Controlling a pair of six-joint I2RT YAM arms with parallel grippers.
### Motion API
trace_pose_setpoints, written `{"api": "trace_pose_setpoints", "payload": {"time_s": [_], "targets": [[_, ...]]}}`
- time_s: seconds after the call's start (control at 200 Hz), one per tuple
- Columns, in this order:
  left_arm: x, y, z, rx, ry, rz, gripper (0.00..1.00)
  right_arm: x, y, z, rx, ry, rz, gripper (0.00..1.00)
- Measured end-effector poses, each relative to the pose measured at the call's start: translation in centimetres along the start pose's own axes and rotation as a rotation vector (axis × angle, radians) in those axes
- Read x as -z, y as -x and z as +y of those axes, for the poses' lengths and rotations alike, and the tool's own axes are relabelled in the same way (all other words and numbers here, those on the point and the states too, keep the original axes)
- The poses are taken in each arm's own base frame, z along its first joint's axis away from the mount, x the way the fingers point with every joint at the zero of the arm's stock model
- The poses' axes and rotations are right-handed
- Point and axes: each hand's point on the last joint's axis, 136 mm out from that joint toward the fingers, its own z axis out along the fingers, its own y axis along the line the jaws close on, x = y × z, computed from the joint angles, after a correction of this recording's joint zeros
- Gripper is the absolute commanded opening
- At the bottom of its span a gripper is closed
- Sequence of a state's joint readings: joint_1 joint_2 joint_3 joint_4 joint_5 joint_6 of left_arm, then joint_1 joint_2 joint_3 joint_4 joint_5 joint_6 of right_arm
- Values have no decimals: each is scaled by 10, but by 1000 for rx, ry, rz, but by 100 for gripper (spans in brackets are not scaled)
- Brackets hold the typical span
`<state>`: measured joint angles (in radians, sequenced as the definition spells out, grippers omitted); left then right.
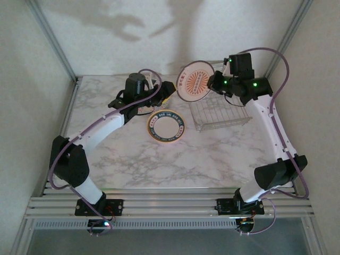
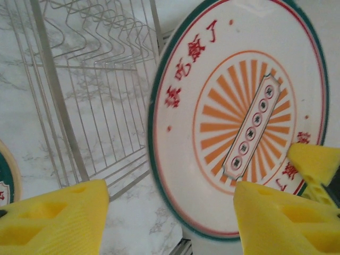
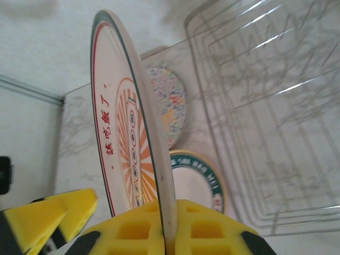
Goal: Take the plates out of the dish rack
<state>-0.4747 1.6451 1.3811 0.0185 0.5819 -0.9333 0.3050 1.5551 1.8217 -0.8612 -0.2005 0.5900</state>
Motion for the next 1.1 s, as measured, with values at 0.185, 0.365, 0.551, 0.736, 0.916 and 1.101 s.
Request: {"api": "trace_pose_setpoints", "payload": {"time_s": [0.185,0.365,0.551,0.736,0.916,1.101], "targets": [[-4,0,3,2,5,6,57,-10,-18,0,-126,89,58,0],[-4,-1,6,10,17,10,37,-19,-25,4,-203,157,90,0],[-4,0,7,20,21,7,5,-26,-28,7,-272,215,117,0],[-1,10,-1,81,0,-21,0,-29,-27,6,-290,242,126,5],[0,9,-1,64,-2,-17,0,-27,-33,5,-279,232,151,62],[5,10,18,86,34,-18,0,-13,-31,-1,-181,151,106,79]]}}
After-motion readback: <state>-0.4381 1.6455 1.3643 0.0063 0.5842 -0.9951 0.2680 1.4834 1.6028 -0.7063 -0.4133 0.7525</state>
